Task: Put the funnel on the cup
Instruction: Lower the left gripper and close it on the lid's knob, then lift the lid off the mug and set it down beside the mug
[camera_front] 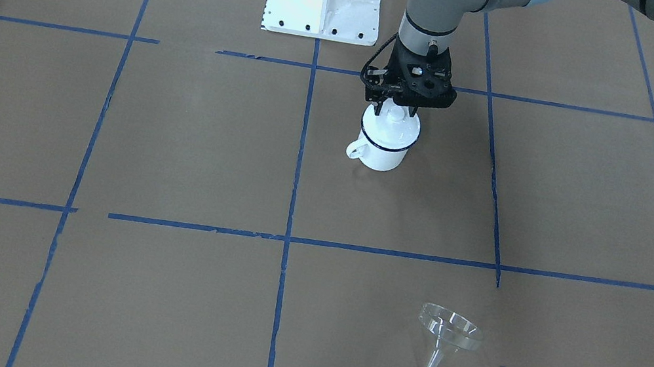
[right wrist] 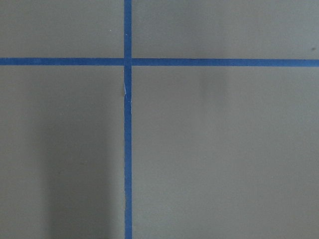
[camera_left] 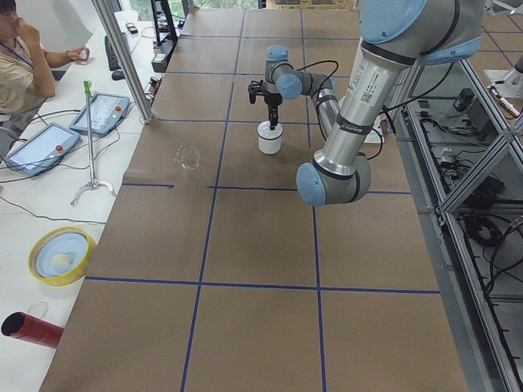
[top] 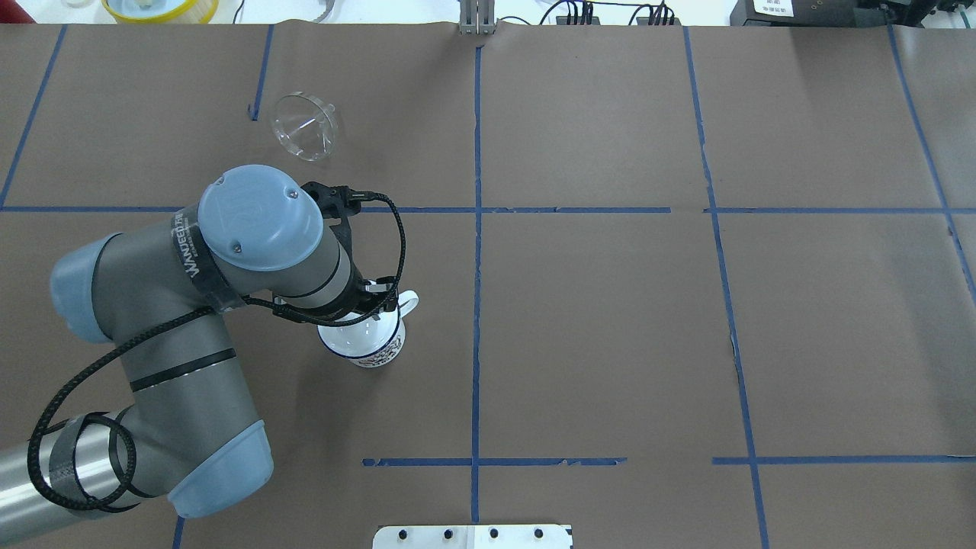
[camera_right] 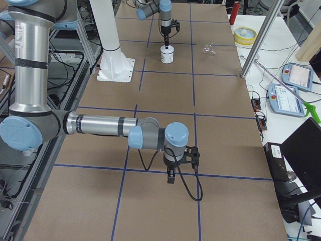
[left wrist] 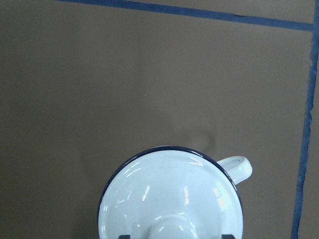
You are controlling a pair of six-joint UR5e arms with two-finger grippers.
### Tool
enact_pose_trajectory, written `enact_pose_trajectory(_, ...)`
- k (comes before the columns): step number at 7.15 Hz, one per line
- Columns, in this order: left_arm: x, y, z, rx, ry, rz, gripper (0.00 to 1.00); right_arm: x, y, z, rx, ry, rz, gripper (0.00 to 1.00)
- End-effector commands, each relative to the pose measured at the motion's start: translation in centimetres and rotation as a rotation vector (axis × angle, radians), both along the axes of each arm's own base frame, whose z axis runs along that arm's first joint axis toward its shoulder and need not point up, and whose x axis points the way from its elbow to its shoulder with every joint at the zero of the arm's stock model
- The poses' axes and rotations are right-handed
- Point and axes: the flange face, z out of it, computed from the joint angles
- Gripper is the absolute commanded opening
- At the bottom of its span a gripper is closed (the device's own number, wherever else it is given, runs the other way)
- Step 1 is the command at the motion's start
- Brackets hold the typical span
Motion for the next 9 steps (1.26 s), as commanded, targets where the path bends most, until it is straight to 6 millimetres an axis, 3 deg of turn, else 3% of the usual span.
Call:
enact_pose_trajectory(1, -0.3, 0.1, -0.3, 0.004, 0.007, 0.000, 0.00, 0.0, 0.0, 0.0, 0.000, 0.000, 0.000, 1.00)
enact_pose_trajectory(3, -1.0, 0.1, -1.0, 0.015, 0.022, -0.004, 0.00, 0.0, 0.0, 0.0, 0.000, 0.000, 0.000, 1.00)
enact_pose_trajectory(4, -2.8, 0.0, -2.1, 0.036, 0.045, -0.014, 0.00, 0.0, 0.0, 0.0, 0.000, 0.000, 0.000, 1.00)
enact_pose_trajectory(5, -5.8, -1.4, -3.1, 0.052, 0.060, -0.055, 0.00, 0.0, 0.0, 0.0, 0.000, 0.000, 0.000, 1.00)
enact_pose_trajectory(6, -9.5, -1.1, -4.2, 0.141, 0.076, -0.021, 0.00, 0.0, 0.0, 0.0, 0.000, 0.000, 0.000, 1.00)
enact_pose_trajectory(7, -13.4, 1.0, -0.3, 0.202, 0.032, 0.047, 0.00, 0.0, 0.0, 0.0, 0.000, 0.000, 0.000, 1.00)
enact_pose_trajectory(8, -16.1, 2.1, 3.5, 0.244, -0.019, 0.105, 0.00, 0.0, 0.0, 0.0, 0.000, 0.000, 0.000, 1.00)
enact_pose_trajectory(9, -16.9, 2.7, 7.5, 0.251, -0.034, 0.123, 0.00, 0.0, 0.0, 0.0, 0.000, 0.000, 0.000, 1.00)
